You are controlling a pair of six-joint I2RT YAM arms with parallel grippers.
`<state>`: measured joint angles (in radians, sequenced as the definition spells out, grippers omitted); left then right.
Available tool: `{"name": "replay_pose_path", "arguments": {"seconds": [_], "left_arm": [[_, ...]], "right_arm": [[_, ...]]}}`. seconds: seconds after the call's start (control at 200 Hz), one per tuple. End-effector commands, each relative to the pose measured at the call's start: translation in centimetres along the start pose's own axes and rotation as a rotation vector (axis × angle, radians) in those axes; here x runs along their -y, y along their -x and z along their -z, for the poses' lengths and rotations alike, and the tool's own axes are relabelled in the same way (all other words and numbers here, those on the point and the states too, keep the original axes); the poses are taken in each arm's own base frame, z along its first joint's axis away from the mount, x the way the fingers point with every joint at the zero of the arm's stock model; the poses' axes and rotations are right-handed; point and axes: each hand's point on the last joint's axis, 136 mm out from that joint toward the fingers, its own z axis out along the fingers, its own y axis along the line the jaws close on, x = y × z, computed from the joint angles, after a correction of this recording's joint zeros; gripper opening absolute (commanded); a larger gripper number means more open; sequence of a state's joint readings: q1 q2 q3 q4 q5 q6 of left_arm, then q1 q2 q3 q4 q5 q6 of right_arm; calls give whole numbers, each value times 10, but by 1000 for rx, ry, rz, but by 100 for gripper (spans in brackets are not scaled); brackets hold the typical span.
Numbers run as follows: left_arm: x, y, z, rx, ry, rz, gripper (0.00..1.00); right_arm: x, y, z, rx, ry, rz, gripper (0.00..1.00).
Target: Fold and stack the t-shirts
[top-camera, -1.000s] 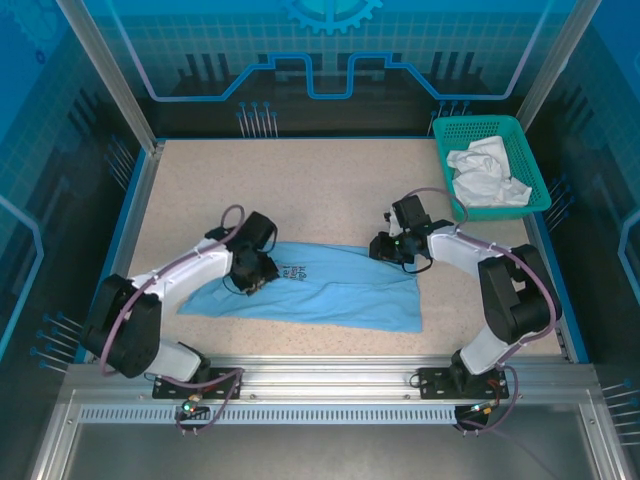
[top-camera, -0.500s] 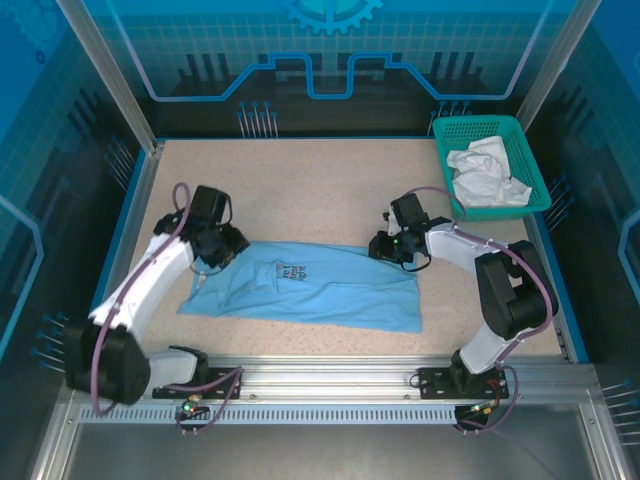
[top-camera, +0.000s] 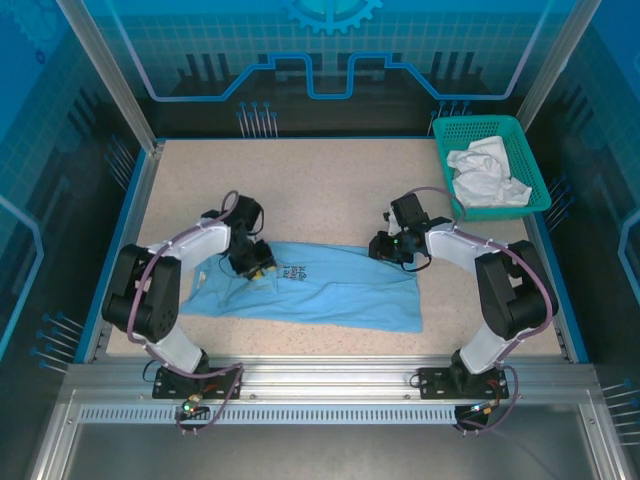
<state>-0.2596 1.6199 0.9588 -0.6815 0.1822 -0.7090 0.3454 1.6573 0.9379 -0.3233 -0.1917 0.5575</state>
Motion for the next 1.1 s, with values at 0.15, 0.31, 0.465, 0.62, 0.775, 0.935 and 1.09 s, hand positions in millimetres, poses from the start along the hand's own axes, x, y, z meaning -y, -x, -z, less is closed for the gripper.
{"name": "replay_pose_path", "arguments": {"seconds": [0.15, 0.31, 0.465, 0.62, 0.775, 0.935, 1.09], "left_arm": [[-18, -62, 13, -153, -102, -20, 33], [18, -37, 79, -7, -232, -68, 39], [16, 21, 109, 137, -204, 0, 35], [-3, 61, 82, 126, -129, 96, 26], [-15, 83, 45, 77, -54, 131, 24], [-55, 101, 21, 84, 127, 188, 23], [-112, 105, 19, 101, 261, 317, 30]], "right_arm": [[5, 3, 1, 4, 11, -33, 30], [5, 3, 4, 14, 10, -31, 30], [15, 5, 19, 57, -40, -67, 30], [45, 2, 26, 54, -120, -167, 28], [62, 3, 30, 56, -156, -197, 23], [69, 1, 17, -22, -182, -214, 17], [90, -6, 12, -40, -260, -295, 15]]}}
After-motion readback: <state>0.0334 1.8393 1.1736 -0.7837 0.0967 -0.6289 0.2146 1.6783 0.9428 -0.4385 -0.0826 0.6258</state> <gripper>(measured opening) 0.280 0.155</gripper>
